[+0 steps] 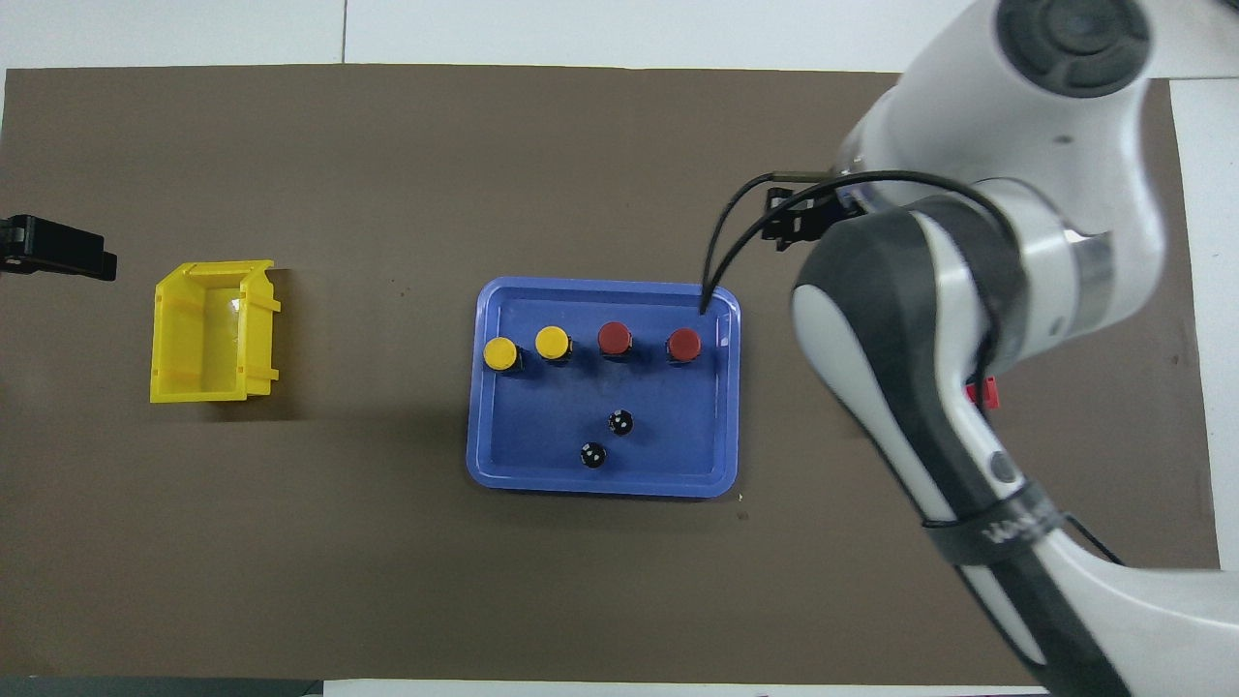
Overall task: Sort red and yellow buttons by color
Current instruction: 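Reach the right gripper to the farthest red button and grasp it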
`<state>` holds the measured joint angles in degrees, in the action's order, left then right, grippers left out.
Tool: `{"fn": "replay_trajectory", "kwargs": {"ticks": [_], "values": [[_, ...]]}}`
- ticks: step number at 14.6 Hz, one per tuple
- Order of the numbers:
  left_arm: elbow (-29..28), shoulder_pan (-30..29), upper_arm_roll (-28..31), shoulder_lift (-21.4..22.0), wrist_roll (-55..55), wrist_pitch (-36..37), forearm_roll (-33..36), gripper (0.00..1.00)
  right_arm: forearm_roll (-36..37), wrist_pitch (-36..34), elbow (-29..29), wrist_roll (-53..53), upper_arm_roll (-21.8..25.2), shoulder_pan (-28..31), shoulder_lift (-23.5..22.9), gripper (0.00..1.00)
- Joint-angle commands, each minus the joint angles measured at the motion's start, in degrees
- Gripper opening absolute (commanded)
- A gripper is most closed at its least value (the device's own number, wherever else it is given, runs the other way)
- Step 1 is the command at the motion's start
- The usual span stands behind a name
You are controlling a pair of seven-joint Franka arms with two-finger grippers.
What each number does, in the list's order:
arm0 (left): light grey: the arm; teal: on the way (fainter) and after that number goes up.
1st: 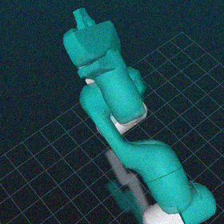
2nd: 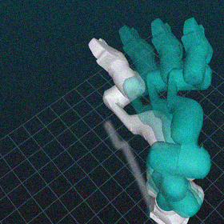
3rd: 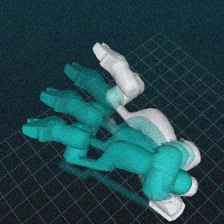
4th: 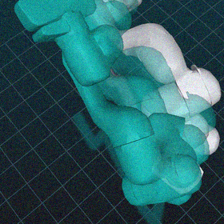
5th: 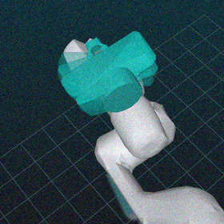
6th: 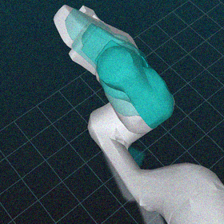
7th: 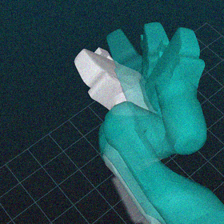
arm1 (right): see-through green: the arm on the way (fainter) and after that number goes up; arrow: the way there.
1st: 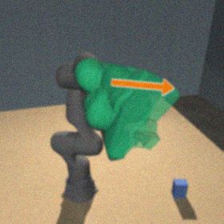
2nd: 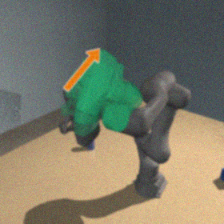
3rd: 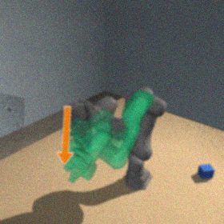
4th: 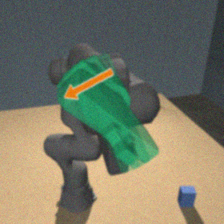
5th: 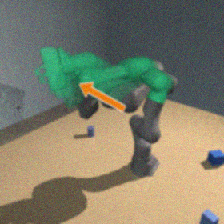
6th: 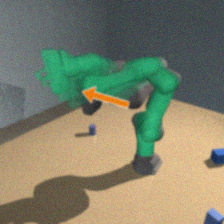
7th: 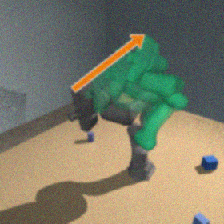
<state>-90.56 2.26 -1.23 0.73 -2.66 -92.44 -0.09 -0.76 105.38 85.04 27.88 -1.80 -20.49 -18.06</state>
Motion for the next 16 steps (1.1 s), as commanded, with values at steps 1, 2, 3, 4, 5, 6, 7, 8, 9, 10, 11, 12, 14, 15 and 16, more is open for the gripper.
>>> {"fn": "replay_trajectory", "kwargs": {"ticks": [1,2,3,4,5,6,7,8,9,10,11,12,14,15,16], "values": [[-1.3,-0.2,0.0,1.3,-0.4,0.3,-0.4,1.0,-0.3,6.7,4.8,2.6,0.2,-3.2,-1.2,0.66],[-1.3,-0.2,0.0,1.3,-0.4,0.4,-0.4,1.0,-0.2,8.4,5.9,2.7,0.3,-4.0,-2.0,0.66],[-1.3,-0.2,0.0,1.3,-0.4,0.4,-0.4,1.0,-0.1,10.4,7.4,2.7,0.2,-4.1,-2.6,0.66],[-1.3,-0.2,0.0,1.3,-0.4,0.3,-0.4,1.0,-0.2,11.9,8.7,2.7,0.2,-4.4,-2.6,0.66],[-1.3,-0.2,0.0,1.3,-0.4,0.4,-0.4,1.0,-0.1,12.0,10.0,2.7,0.2,-4.8,-2.6,0.66],[-1.3,-0.2,0.1,1.3,-0.4,0.4,-0.4,1.0,-0.1,12.1,11.0,2.7,0.2,-5.3,-2.3,0.66],[-1.3,-0.2,0.1,1.3,-0.4,0.4,-0.4,1.0,-0.2,13.2,12.8,2.7,0.2,-6.0,-2.2,0.66],[-1.3,-0.2,0.1,1.3,-0.4,0.3,-0.4,1.0,-0.2,15.4,14.7,2.7,0.2,-6.6,-1.8,0.66],[-1.3,-0.2,0.0,1.3,-0.4,0.4,-0.4,1.0,-0.2,17.1,16.4,2.7,0.2,-6.7,-1.5,0.66],[-1.3,-0.2,0.0,1.3,-0.4,0.3,-0.4,1.0,-0.2,18.0,17.5,2.7,0.2,-6.8,-1.5,0.66],[-1.3,-0.2,0.0,1.3,-0.2,0.3,-0.4,1.0,-0.2,18.1,17.8,2.7,0.2,-6.9,-1.5,0.66],[-1.1,-0.2,0.0,1.3,-0.4,0.5,-0.4,1.0,-0.2,18.1,18.2,2.6,0.2,-7.1,-1.5,0.66],[-1.2,0.2,0.0,1.3,-0.3,0.2,-0.4,1.0,-0.2,17.9,18.7,2.6,0.2,-7.3,-1.4,0.66],[-1.2,0.3,0.0,1.3,-0.3,0.3,-0.4,1.0,-0.2,17.9,19.2,2.6,0.1,-7.3,-1.4,0.66],[-1.2,0.2,0.0,1.3,-0.2,0.5,-0.4,1.0,-0.2,17.8,19.5,2.6,-0.1,-7.3,-1.0,0.66]]}}
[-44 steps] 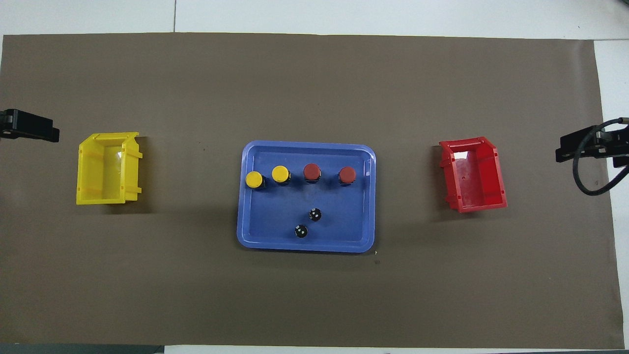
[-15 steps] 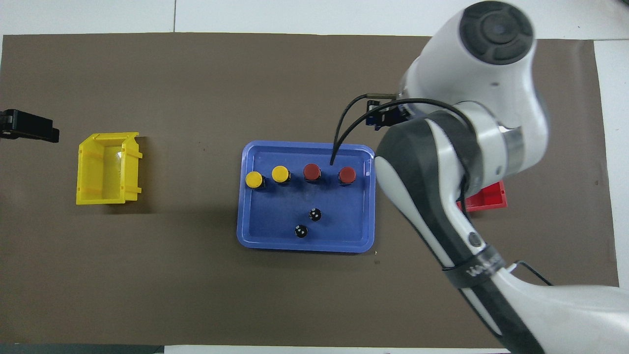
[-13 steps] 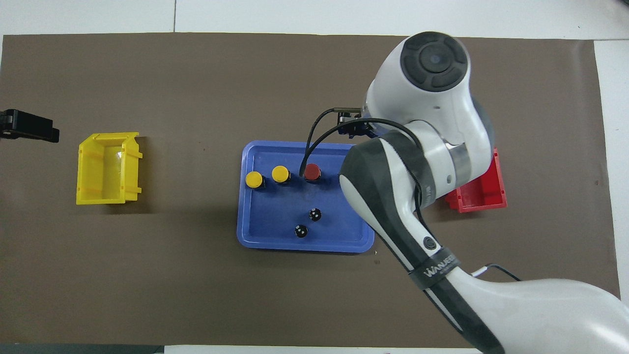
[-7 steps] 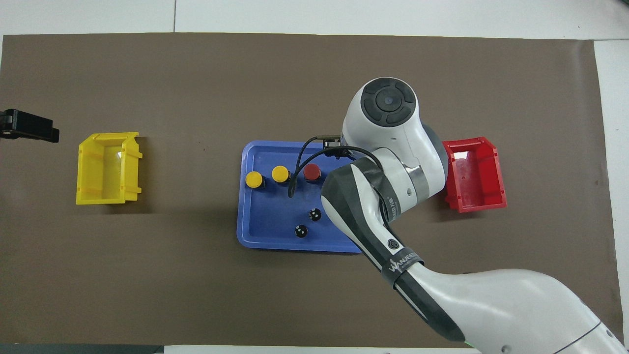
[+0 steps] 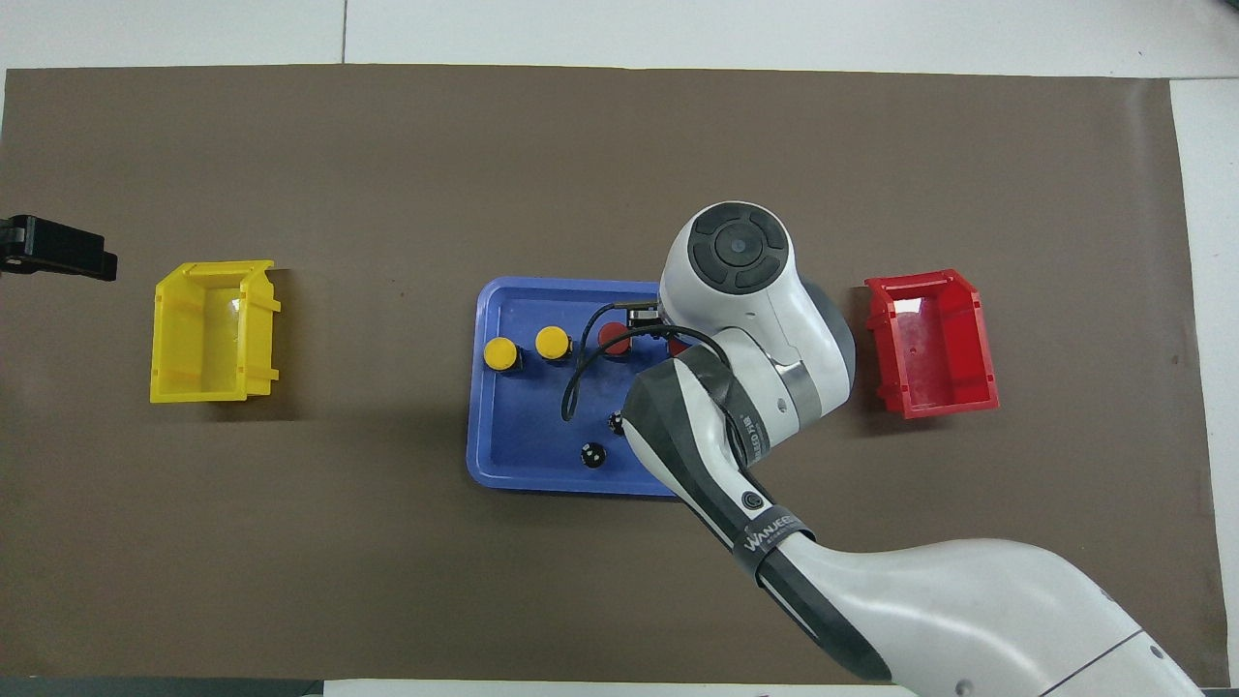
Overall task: Sort red and yellow buttons by color
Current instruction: 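Reach the right gripper to the farthest red button and grasp it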
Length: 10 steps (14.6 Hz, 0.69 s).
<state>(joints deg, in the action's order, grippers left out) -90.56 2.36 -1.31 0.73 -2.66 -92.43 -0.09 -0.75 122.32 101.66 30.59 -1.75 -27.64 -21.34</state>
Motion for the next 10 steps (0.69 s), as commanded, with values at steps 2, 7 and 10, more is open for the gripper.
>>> {"fn": "replay_trajectory", "kwargs": {"ticks": [2,7,10], "values": [[-1.2,0.3,0.1,1.3,1.5,0.5,-0.4,1.0,-0.2,1.0,3.7,-0.2,-0.4,-0.2,2.5,0.66],[-1.4,-0.3,0.1,1.4,4.2,0.3,-0.4,1.0,-0.3,0.3,4.4,-0.4,-0.7,-0.1,2.9,0.37],[-1.7,-0.2,0.1,1.4,3.5,-0.1,-0.4,0.99,-0.4,-5.6,-0.5,-0.8,-0.6,0.7,2.7,0.26]]}}
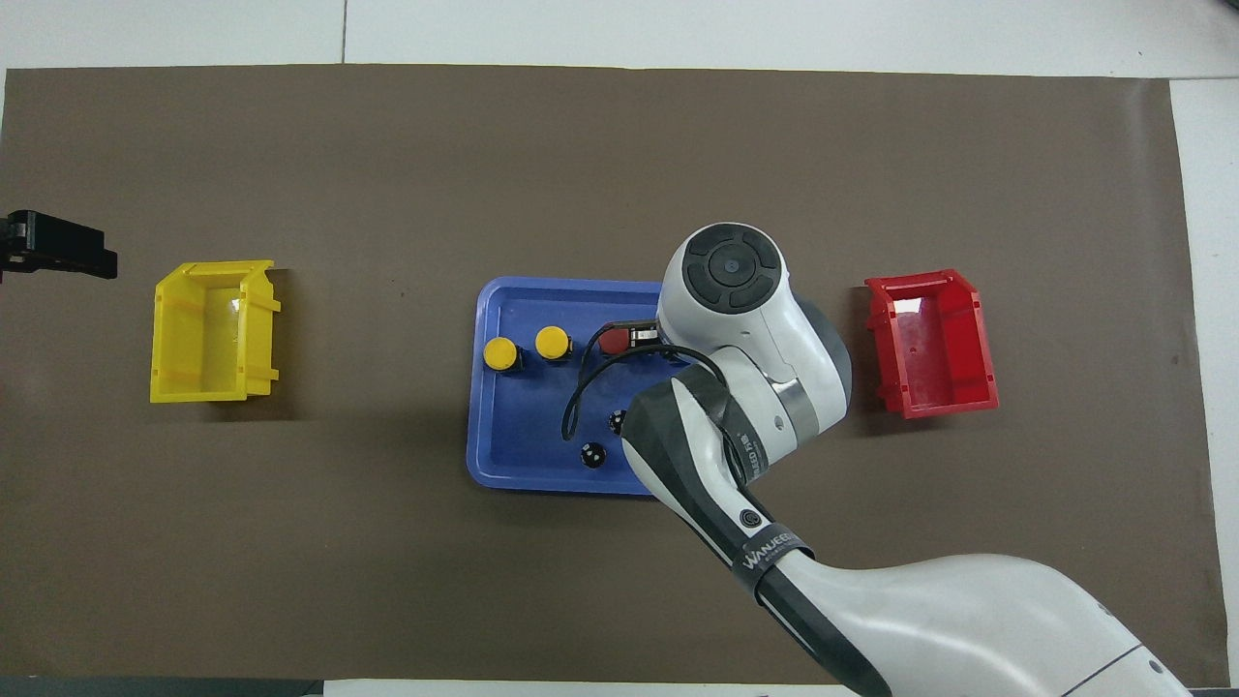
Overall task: Sort red and yellow buttons by color
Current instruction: 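Carry the red button into the red bin with the right gripper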
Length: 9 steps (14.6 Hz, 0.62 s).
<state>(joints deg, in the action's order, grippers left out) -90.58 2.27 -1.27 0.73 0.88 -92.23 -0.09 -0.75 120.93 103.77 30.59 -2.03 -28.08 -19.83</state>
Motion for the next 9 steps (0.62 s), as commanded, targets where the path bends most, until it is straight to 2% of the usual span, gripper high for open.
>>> {"fn": "replay_trajectory", "kwargs": {"ticks": [1,2,3,5,7,9], "values": [[-1.9,0.4,0.0,1.4,-0.5,-0.6,-0.3,1.0,-0.4,-8.1,-5.8,-1.7,-0.3,2.2,1.4,0.26],[-2.8,0.6,-0.2,1.7,-1.1,-1.5,-0.3,1.0,-0.4,-12.3,-8.7,-3.7,-0.3,5.2,2.2,0.26],[-4.2,1.1,-0.6,1.9,-1.1,-3.8,-0.3,1.0,-0.5,-14.5,-8.8,-5.9,-0.3,7.4,4.8,0.26],[-8.8,7.4,-0.8,1.4,3.1,-9.7,-0.4,0.98,-0.5,-19.3,-5.4,-15.0,-0.2,14.5,10.7,0.26],[-13.3,12.3,-0.9,0.3,12.9,-17.1,-0.4,0.83,-0.5,-19.9,-0.6,-24.4,-0.2,21.5,14.7,0.26],[-16.5,15.8,-1.0,-1.2,16.5,-21.7,-0.8,0.79,-0.5,-19.2,1.0,-32.7,-0.2,27.7,15.3,0.27]]}}
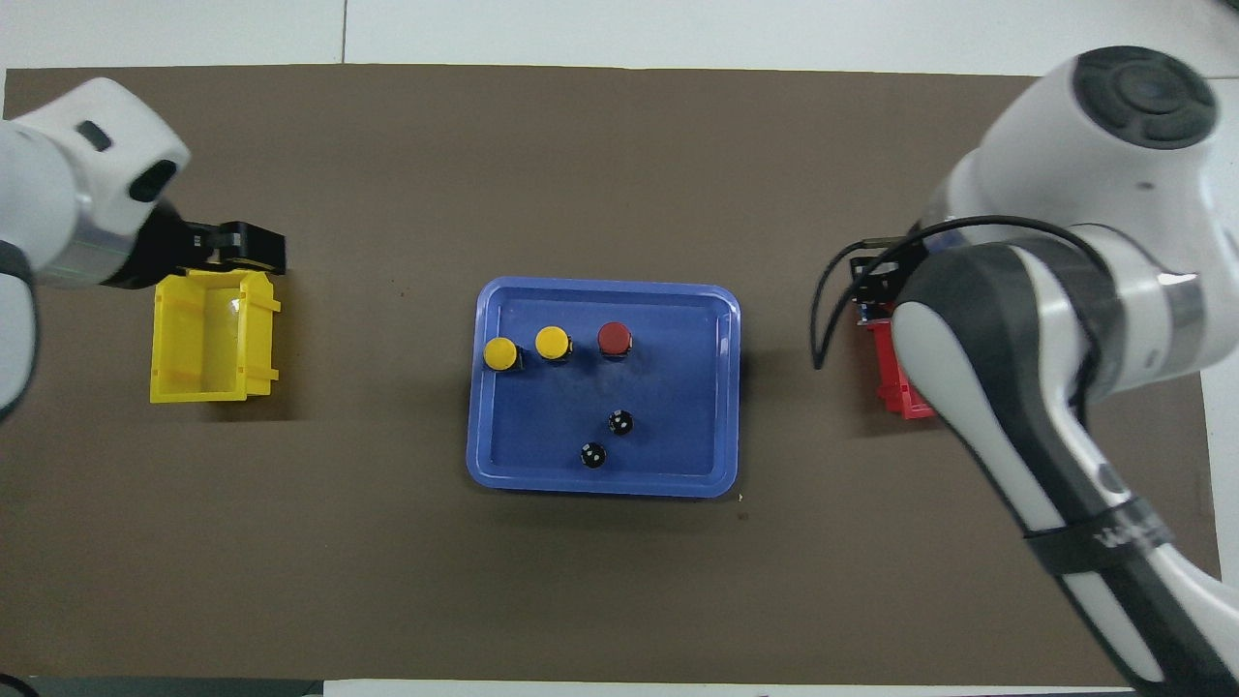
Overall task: Sort red and yellow buttons by color
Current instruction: 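Carry the red button into the red bin with the right gripper, then grasp a yellow button with the left gripper while the right gripper releases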
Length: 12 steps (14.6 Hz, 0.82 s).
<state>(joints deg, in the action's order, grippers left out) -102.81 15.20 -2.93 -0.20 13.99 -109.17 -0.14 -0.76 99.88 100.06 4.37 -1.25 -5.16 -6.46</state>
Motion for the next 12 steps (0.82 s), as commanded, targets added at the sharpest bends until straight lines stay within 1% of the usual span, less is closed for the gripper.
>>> {"fn": "replay_trajectory", "kwargs": {"ticks": [1,2,3,4,5,7,9,12], "values": [[-4.7,5.7,0.7,-2.2,7.2,-7.3,-0.7,0.78,-0.5,3.5,5.8,-8.7,-0.9,6.4,2.1,0.27],[-5.0,7.5,0.7,-4.8,10.8,-9.8,-0.7,0.74,-0.5,5.4,7.7,-8.9,-0.9,7.0,2.8,0.27],[-5.1,9.1,0.6,-6.8,12.3,-11.3,-0.7,0.74,-0.6,8.5,10.6,-9.0,-0.9,7.3,3.7,0.27],[-5.6,10.5,0.6,-7.9,13.1,-12.1,-0.8,0.74,-0.6,11.8,13.6,-9.0,-0.9,7.4,4.9,0.27],[-6.8,10.8,0.6,-8.3,14.2,-12.9,-0.8,0.74,-0.6,15.0,16.6,-8.9,-0.9,7.3,5.6,0.27],[-9.6,12.4,0.6,-8.4,15.3,-16.1,-0.9,0.73,-0.6,18.9,19.9,-8.4,-1.0,6.7,6.3,0.27],[-10.5,13.0,0.6,-9.0,15.4,-16.3,-0.9,0.72,-0.6,22.1,22.4,-8.2,-1.0,6.3,6.3,0.27],[-11.9,14.0,0.5,-8.7,15.5,-16.7,-1.6,0.72,-0.6,29.0,28.6,-8.3,-1.0,6.3,6.5,0.27]]}}
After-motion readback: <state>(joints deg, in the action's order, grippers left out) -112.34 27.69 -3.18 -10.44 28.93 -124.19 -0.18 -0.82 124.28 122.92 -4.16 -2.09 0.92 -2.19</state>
